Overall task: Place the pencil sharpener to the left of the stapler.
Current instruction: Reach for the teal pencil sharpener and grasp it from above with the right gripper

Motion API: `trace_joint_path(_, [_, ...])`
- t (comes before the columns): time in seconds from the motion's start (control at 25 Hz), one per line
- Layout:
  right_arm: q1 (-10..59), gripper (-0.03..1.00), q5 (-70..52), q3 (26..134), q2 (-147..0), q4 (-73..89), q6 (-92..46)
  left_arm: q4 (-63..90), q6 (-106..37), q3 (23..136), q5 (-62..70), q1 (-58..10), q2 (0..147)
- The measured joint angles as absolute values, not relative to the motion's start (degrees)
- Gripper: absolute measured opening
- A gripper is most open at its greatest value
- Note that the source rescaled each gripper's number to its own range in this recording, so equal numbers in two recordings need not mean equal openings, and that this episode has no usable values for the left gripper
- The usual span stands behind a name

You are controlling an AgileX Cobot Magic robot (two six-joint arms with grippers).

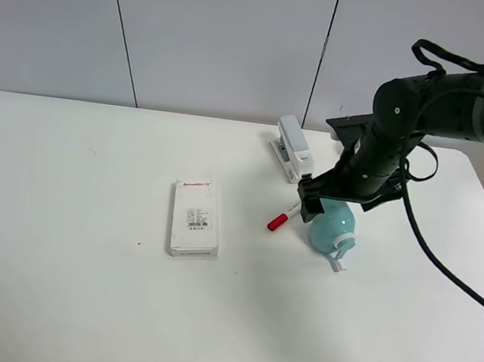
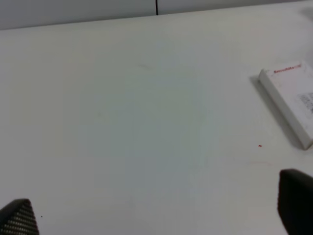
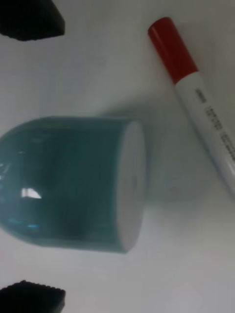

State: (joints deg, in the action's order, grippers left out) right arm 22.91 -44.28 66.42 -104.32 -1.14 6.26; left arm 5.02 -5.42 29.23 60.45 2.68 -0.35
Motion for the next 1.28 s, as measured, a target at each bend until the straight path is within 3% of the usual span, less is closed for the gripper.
trace_joint_path(1.28, [20.8, 1.0, -41.6, 66.5, -113.6, 0.4, 6.7, 5.1, -5.4, 29.2, 60.5, 2.7, -0.3])
